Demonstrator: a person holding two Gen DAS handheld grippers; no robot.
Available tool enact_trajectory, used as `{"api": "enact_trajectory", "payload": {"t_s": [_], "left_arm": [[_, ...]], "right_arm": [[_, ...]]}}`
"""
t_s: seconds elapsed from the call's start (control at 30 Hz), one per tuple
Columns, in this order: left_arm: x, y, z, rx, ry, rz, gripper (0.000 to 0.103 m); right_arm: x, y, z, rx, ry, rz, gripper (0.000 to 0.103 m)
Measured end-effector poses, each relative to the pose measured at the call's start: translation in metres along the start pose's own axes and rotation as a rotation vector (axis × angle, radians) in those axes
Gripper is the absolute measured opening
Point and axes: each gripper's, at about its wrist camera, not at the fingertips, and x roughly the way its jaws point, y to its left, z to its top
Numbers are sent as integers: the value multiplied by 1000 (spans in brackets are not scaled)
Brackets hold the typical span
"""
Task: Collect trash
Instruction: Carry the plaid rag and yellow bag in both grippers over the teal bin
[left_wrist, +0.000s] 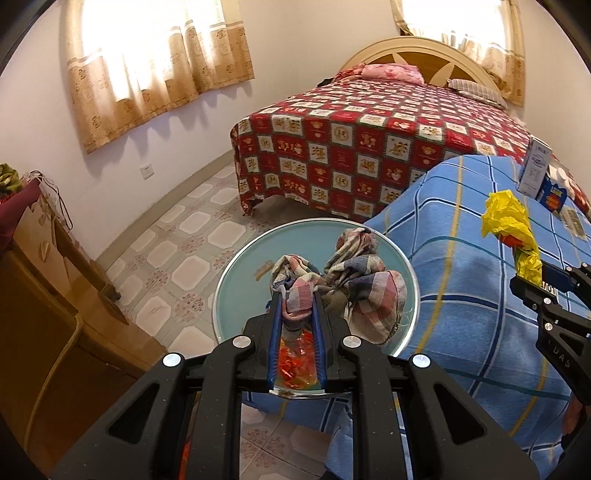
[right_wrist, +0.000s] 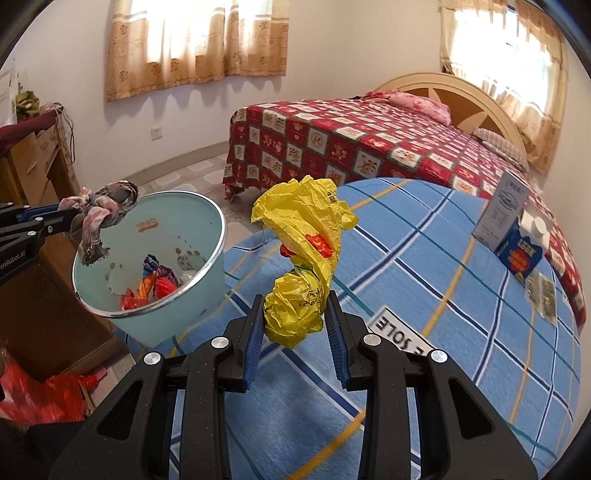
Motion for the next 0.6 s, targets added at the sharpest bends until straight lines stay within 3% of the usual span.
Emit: {"api": "enact_trajectory", "payload": {"t_s": [0.6], "left_arm": [[10,31,-1,-56,21,39,15]], "right_arm": [[13,35,24,-67,2,44,33]]}}
